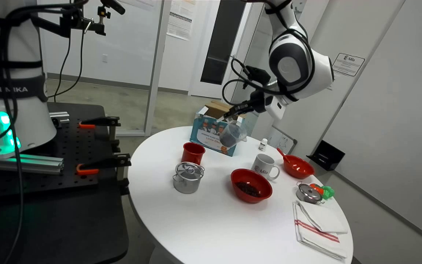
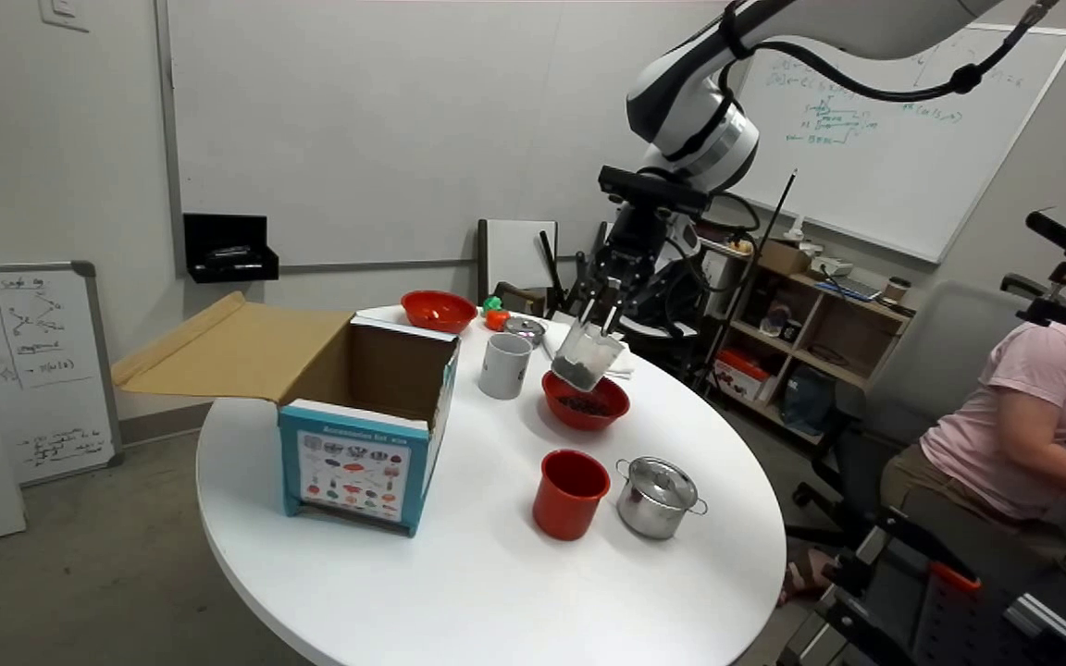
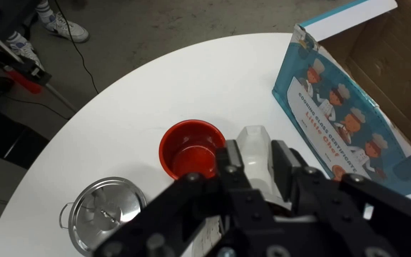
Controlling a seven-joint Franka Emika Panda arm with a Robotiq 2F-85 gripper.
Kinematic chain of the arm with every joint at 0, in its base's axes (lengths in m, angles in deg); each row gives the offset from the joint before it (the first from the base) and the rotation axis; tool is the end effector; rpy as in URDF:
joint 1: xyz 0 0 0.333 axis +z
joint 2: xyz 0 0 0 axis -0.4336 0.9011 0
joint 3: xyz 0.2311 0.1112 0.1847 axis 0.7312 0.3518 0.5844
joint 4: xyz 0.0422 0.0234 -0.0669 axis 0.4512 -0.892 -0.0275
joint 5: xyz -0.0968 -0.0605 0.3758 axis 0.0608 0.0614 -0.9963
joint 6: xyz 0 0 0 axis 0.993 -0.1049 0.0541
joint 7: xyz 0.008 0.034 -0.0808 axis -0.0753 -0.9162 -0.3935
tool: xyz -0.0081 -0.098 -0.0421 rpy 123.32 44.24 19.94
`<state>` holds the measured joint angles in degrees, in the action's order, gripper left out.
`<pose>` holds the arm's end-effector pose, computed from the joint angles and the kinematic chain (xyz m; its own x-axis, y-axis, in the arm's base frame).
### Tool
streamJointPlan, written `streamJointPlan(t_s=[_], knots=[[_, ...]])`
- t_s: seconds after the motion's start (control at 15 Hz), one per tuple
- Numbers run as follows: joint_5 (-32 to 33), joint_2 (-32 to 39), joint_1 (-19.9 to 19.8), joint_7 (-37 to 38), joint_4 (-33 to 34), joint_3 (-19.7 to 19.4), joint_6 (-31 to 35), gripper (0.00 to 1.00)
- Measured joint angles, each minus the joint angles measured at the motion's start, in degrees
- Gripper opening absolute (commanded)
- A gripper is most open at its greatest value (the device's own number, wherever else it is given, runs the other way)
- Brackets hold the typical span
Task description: Pour the contents of the clear jar into the red bowl
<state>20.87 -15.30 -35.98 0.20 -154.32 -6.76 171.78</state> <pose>0.6147 -0.1074 0.1907 0.2307 -0.6938 -0.6823 -0.9354 -0.3513 0.0409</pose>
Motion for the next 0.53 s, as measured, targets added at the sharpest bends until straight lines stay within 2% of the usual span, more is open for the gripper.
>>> streamJointPlan(t_s=[0.27,0.53], knots=[[-0.3,6.4,-1.6,4.0,8.5,-1.1,-1.7,0.07],[-2.3,13.8,-5.0,6.5,19.2,-0.7,-7.4,0.07]])
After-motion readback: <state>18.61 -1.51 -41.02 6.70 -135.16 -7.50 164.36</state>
